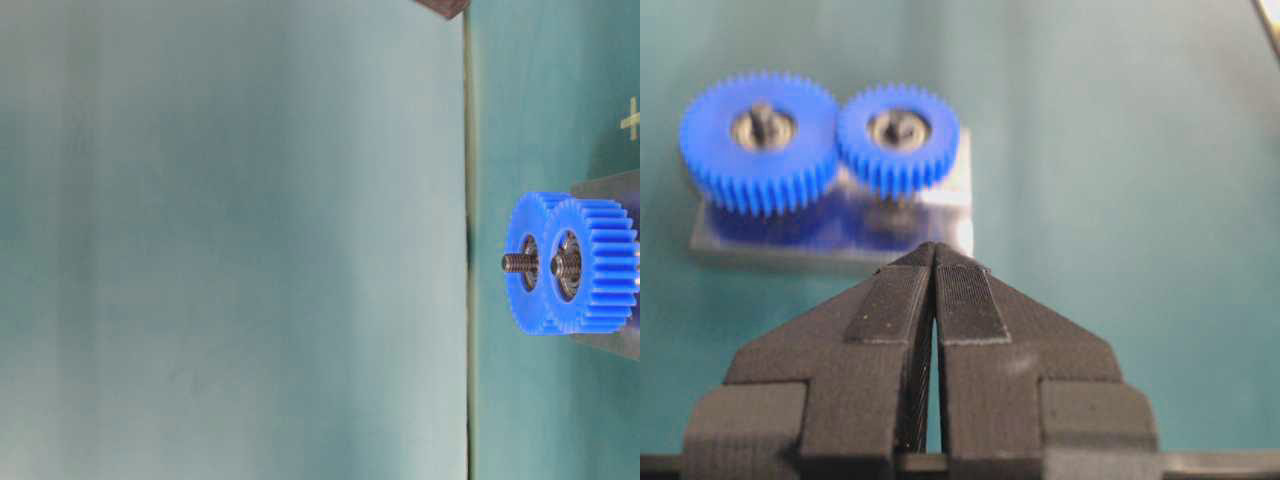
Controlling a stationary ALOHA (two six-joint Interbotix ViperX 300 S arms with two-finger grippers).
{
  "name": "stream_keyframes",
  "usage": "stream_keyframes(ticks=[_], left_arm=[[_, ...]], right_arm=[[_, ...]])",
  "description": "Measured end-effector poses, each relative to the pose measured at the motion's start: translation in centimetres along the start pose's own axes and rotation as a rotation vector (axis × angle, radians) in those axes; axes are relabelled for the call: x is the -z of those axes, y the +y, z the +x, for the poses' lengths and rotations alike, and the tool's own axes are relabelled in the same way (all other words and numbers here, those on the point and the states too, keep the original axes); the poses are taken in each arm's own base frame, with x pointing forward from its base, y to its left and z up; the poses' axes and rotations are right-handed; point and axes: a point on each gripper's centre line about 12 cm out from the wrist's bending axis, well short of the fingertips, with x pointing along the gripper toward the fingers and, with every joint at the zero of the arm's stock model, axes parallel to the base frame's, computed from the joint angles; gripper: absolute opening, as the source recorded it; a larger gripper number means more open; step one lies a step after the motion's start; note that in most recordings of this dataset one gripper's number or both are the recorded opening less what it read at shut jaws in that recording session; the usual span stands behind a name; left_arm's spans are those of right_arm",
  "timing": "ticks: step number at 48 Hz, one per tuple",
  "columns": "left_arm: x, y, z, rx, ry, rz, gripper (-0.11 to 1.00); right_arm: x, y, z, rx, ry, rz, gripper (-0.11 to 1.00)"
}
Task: Fit the small gear onto the shaft.
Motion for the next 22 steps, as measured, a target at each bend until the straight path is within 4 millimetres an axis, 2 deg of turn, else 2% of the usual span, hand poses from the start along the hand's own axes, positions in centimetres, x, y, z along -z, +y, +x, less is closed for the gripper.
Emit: stream_keyframes(ticks=[22], left_arm=[[0.41, 0.04, -0.82, 0.002, -0.017, 0.000, 0.00]], right_arm=[[-0.12, 0.19, -0.03, -0.020, -0.037, 0.001, -0.01]])
